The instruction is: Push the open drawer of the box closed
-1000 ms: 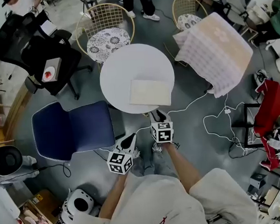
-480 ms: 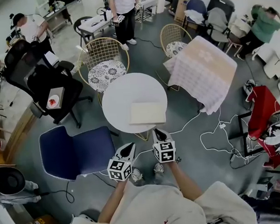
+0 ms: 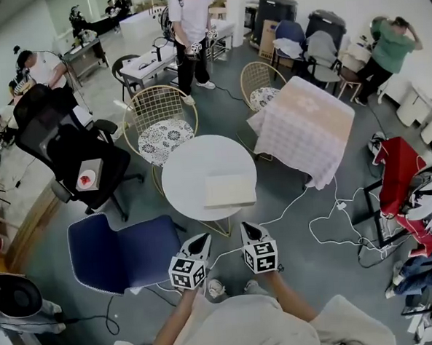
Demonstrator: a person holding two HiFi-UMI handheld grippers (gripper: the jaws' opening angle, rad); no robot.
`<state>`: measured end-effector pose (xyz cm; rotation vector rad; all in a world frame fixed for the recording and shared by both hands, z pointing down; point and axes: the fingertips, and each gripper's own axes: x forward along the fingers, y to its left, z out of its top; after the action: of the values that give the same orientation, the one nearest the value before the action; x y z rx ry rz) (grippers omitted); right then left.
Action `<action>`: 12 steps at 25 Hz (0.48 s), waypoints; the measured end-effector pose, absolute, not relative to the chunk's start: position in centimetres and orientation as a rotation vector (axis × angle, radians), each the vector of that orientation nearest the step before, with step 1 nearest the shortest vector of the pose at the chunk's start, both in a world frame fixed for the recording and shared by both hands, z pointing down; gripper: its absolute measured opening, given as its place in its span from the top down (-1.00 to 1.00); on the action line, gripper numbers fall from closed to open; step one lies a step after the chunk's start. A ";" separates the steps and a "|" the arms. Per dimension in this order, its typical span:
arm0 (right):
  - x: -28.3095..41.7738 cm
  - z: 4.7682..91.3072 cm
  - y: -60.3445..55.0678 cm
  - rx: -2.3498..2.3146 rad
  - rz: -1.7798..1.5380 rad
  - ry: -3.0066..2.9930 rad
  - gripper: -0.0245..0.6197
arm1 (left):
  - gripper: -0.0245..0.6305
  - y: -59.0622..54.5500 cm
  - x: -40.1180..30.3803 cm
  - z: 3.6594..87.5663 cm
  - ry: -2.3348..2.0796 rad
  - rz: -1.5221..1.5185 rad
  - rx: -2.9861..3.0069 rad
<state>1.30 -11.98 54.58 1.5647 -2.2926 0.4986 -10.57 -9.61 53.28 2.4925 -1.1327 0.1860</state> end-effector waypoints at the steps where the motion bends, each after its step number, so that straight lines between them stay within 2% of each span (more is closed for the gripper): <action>1: 1.3 54.5 -11.7 1.557 0.504 -2.304 0.87 | 0.89 -9.5 -10.5 53.2 -1.137 0.183 2.495; 12: 3.8 54.2 -6.4 1.512 0.472 -2.367 0.87 | 0.89 -4.6 -7.6 52.6 -1.184 0.189 2.505</action>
<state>3.84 -6.40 54.21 1.5118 -2.3672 0.4723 -7.56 -4.57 52.61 2.5045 -1.1838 0.1893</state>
